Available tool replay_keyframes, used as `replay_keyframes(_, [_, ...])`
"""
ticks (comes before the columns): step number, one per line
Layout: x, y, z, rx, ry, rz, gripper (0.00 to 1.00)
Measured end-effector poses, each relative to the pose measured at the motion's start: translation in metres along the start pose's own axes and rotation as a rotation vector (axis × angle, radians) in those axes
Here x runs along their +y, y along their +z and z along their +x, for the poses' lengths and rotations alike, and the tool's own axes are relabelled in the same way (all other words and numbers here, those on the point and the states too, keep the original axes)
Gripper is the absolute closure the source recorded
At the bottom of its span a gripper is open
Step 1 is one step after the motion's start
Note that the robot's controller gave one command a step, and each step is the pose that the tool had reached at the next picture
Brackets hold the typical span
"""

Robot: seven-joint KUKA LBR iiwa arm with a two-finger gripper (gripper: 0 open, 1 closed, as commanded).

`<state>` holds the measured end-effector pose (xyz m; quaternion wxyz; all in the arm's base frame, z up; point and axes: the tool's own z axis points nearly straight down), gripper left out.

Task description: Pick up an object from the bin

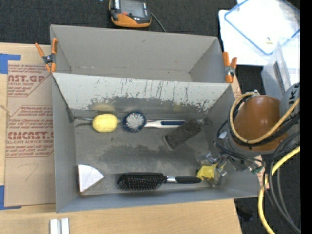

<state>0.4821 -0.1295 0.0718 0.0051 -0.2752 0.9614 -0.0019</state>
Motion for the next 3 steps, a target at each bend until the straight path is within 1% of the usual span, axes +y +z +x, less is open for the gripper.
replay_keyframes(1, [0.003,-0.019,0.002,0.009,0.000,-0.010,1.00])
replay_keyframes(2, [0.002,-0.053,0.000,0.003,0.001,-0.004,1.00])
replay_keyframes(3, [0.002,-0.069,0.000,0.003,0.001,-0.005,1.00])
